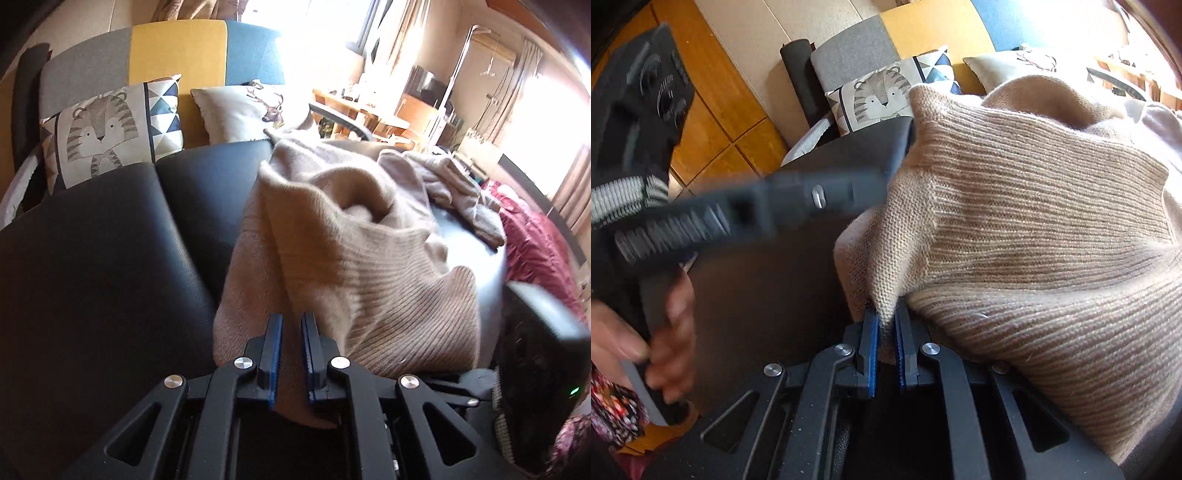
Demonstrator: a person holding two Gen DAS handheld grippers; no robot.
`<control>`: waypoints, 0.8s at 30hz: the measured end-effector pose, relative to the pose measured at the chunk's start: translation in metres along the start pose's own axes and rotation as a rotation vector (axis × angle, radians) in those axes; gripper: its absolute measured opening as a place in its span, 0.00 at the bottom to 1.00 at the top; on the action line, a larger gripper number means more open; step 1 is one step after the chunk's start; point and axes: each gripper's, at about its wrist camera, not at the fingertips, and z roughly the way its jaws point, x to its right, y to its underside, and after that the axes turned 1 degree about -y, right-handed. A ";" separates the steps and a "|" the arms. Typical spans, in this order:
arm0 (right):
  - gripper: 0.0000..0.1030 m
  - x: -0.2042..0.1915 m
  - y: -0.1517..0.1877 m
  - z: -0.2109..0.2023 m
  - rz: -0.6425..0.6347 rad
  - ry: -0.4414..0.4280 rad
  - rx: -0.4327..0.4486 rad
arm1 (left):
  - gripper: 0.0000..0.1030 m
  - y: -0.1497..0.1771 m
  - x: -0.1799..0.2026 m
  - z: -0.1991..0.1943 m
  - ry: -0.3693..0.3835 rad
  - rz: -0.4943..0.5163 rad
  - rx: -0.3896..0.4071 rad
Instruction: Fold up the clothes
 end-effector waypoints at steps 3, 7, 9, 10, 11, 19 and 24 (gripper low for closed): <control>0.08 -0.005 -0.022 0.033 -0.006 0.000 0.000 | 0.31 -0.024 0.000 -0.005 0.074 -0.057 0.031; 0.08 -0.002 -0.020 0.029 0.001 -0.009 0.000 | 0.42 -0.051 0.014 0.007 0.032 -0.012 -0.007; 0.08 -0.001 -0.019 0.027 0.002 -0.013 0.004 | 0.45 -0.059 0.017 0.020 0.024 -0.013 -0.056; 0.08 -0.001 -0.019 0.026 0.002 -0.014 0.005 | 0.46 -0.061 0.018 0.028 0.027 -0.021 -0.080; 0.08 0.000 -0.018 0.026 0.002 -0.015 0.006 | 0.46 -0.062 0.018 0.034 0.030 -0.033 -0.102; 0.08 0.001 -0.016 0.022 0.002 -0.022 0.015 | 0.47 -0.050 0.000 0.081 0.002 -0.169 -0.186; 0.09 0.003 -0.015 0.021 0.021 -0.032 0.024 | 0.21 -0.029 -0.009 0.086 -0.035 -0.148 -0.130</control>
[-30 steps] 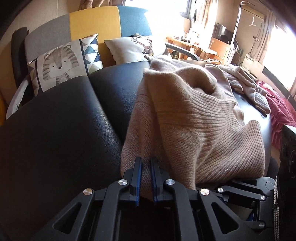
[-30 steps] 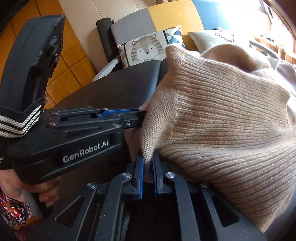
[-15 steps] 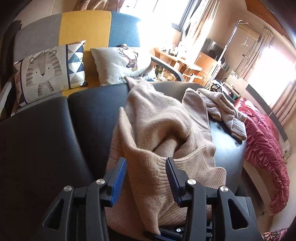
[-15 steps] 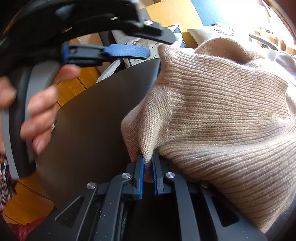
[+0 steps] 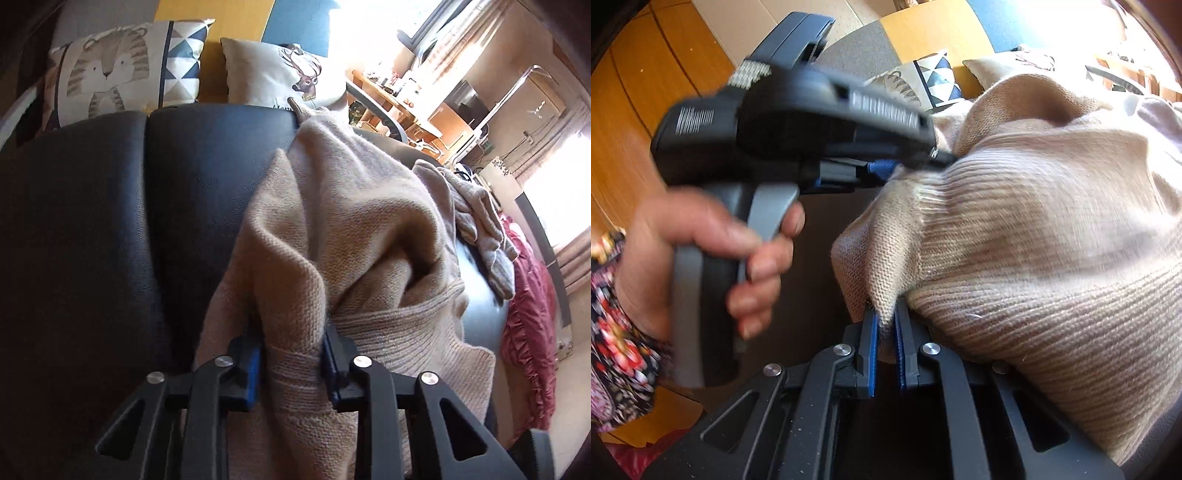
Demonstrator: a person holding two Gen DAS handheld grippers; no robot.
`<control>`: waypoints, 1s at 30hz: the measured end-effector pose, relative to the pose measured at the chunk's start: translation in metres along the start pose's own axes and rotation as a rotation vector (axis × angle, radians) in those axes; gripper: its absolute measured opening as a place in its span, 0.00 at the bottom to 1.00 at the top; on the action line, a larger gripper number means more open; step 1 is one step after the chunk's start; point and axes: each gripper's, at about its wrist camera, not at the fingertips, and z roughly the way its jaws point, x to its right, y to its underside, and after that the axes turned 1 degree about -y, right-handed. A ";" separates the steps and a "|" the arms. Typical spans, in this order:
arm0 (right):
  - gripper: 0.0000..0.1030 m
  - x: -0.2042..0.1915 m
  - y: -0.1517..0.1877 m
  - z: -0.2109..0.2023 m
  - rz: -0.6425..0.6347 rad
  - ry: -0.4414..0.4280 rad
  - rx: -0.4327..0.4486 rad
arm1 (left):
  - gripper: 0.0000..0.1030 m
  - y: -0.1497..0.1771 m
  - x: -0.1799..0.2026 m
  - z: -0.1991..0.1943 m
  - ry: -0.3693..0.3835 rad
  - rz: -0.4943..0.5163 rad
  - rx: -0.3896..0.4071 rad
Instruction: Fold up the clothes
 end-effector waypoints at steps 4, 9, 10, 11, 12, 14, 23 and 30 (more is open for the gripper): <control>0.09 -0.001 0.001 -0.001 -0.003 0.000 0.003 | 0.14 0.013 0.019 -0.005 -0.088 0.111 0.049; 0.16 0.004 0.001 -0.007 0.026 -0.037 0.008 | 0.10 0.018 0.012 -0.025 -0.029 0.024 0.111; 0.18 0.005 0.001 -0.009 0.035 -0.050 0.012 | 0.10 0.020 0.008 -0.031 -0.021 0.008 0.137; 0.24 0.007 0.001 -0.014 0.044 -0.058 0.020 | 0.10 0.023 0.003 -0.038 -0.026 0.001 0.163; 0.32 0.009 0.001 -0.019 0.052 -0.065 0.028 | 0.10 0.026 -0.002 -0.044 -0.032 -0.006 0.190; 0.43 0.009 0.000 -0.025 0.056 -0.070 0.064 | 0.10 0.035 -0.014 -0.048 -0.055 -0.021 0.216; 0.50 0.032 0.035 -0.123 0.015 -0.005 0.263 | 0.11 0.072 -0.067 -0.034 -0.012 -0.144 0.235; 0.76 0.075 -0.010 -0.104 0.170 0.212 0.371 | 0.13 0.075 -0.073 -0.031 0.023 -0.164 0.246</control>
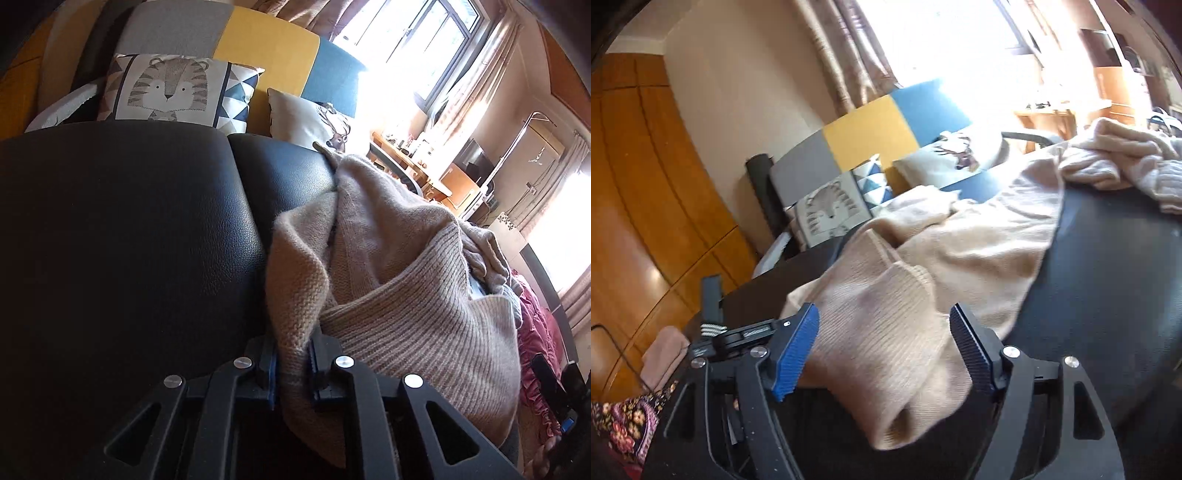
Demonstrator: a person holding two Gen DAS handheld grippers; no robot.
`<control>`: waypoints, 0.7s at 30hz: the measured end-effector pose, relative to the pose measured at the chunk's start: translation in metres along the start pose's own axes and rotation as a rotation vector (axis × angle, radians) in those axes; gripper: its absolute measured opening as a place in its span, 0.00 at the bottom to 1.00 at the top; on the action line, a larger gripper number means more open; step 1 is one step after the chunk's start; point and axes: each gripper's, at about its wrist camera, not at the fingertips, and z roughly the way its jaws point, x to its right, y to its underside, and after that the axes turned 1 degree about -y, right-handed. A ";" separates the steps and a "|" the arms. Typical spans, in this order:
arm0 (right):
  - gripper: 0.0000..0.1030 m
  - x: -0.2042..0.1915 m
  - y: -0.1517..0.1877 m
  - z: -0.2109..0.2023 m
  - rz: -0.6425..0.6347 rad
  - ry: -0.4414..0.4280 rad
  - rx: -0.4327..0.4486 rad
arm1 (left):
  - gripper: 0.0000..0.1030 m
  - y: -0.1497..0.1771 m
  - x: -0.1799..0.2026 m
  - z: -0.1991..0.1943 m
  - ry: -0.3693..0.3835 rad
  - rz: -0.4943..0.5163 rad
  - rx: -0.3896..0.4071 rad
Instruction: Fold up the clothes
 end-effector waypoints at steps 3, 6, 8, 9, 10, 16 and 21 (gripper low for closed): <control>0.76 0.020 -0.011 0.000 0.036 0.082 -0.071 | 0.13 0.002 -0.006 0.000 0.033 -0.031 -0.001; 0.76 0.020 -0.013 -0.018 -0.064 -0.020 -0.196 | 0.13 0.002 -0.007 0.001 0.043 -0.040 -0.002; 0.76 -0.003 -0.004 -0.012 -0.239 -0.015 -0.274 | 0.13 0.002 -0.007 0.001 0.044 -0.042 -0.002; 0.76 -0.016 0.003 -0.011 -0.336 -0.016 -0.304 | 0.13 0.002 -0.007 0.002 0.046 -0.043 -0.002; 0.76 -0.026 0.014 -0.007 -0.421 -0.027 -0.337 | 0.13 0.002 -0.007 0.002 0.048 -0.046 -0.002; 0.76 -0.069 0.087 0.032 -0.769 0.025 -0.452 | 0.13 0.003 -0.014 0.001 0.058 -0.052 -0.003; 0.76 -0.071 0.094 0.041 -0.810 0.119 -0.340 | 0.14 0.003 -0.016 0.002 0.070 -0.061 -0.004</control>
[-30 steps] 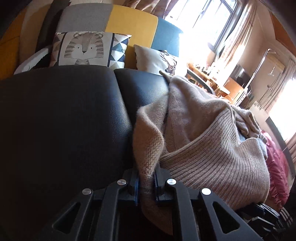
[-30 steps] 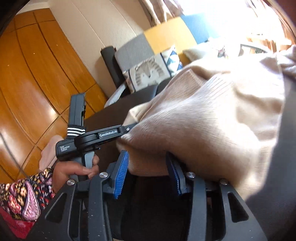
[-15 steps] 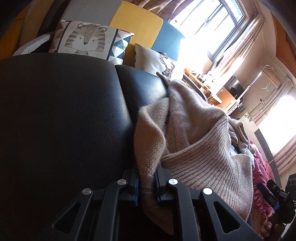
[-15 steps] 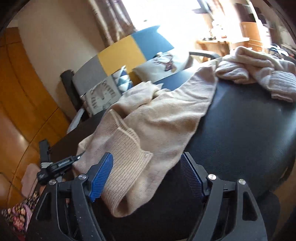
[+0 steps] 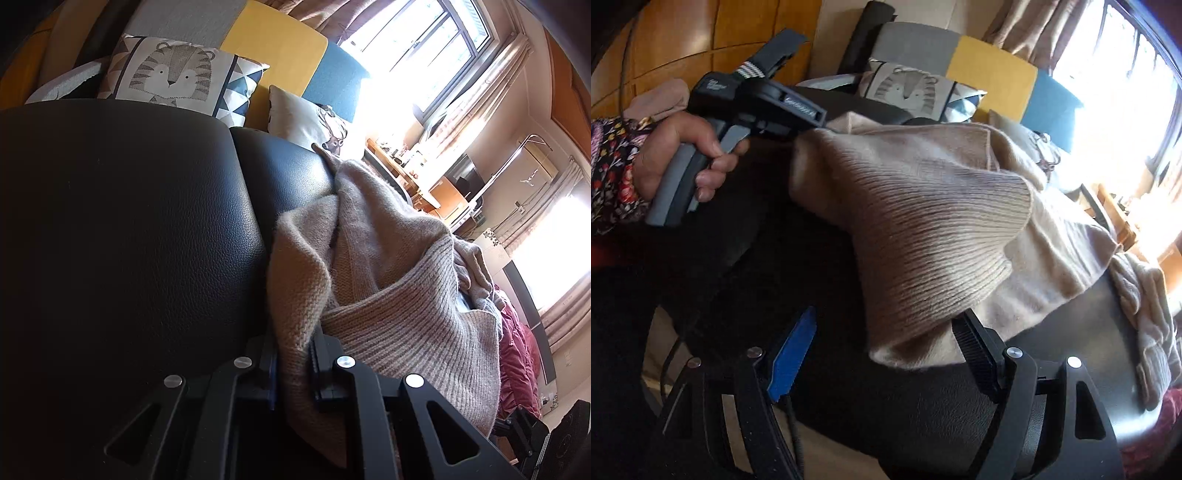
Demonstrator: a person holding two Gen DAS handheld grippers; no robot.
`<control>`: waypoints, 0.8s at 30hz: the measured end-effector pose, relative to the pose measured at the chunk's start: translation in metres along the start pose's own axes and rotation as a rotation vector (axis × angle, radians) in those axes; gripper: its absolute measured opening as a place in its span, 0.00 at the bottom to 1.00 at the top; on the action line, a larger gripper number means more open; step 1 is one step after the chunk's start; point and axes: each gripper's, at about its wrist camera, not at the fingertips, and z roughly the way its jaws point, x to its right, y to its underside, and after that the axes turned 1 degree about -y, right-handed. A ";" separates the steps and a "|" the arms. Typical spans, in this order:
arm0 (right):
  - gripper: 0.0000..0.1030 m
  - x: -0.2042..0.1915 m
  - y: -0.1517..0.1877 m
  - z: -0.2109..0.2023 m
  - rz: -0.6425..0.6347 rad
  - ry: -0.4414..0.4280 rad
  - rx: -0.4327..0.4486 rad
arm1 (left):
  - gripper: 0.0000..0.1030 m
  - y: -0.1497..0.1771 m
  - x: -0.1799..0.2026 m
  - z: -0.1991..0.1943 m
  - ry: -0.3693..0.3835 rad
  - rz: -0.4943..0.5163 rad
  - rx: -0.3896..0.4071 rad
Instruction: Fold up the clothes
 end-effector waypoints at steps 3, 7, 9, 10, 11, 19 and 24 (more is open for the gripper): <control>0.74 0.020 -0.003 0.013 0.126 0.019 -0.001 | 0.14 0.000 -0.002 0.001 0.009 -0.007 0.000; 0.24 0.045 0.007 0.016 0.339 -0.042 0.018 | 0.14 -0.001 -0.005 0.001 0.015 -0.012 0.001; 0.20 0.054 0.011 0.016 0.415 -0.059 0.029 | 0.14 -0.001 -0.006 0.001 0.017 -0.014 0.002; 0.20 0.058 0.012 0.016 0.455 -0.070 0.035 | 0.14 -0.001 -0.006 0.001 0.018 -0.014 0.002; 0.19 0.062 0.013 0.016 0.499 -0.083 0.041 | 0.14 -0.001 -0.006 0.001 0.020 -0.014 0.002; 0.18 0.104 0.032 -0.007 0.937 -0.390 0.286 | 0.14 -0.002 -0.005 0.002 0.012 -0.004 0.003; 0.18 0.112 0.022 -0.009 1.020 -0.470 0.352 | 0.11 -0.003 0.002 -0.001 0.024 -0.008 -0.012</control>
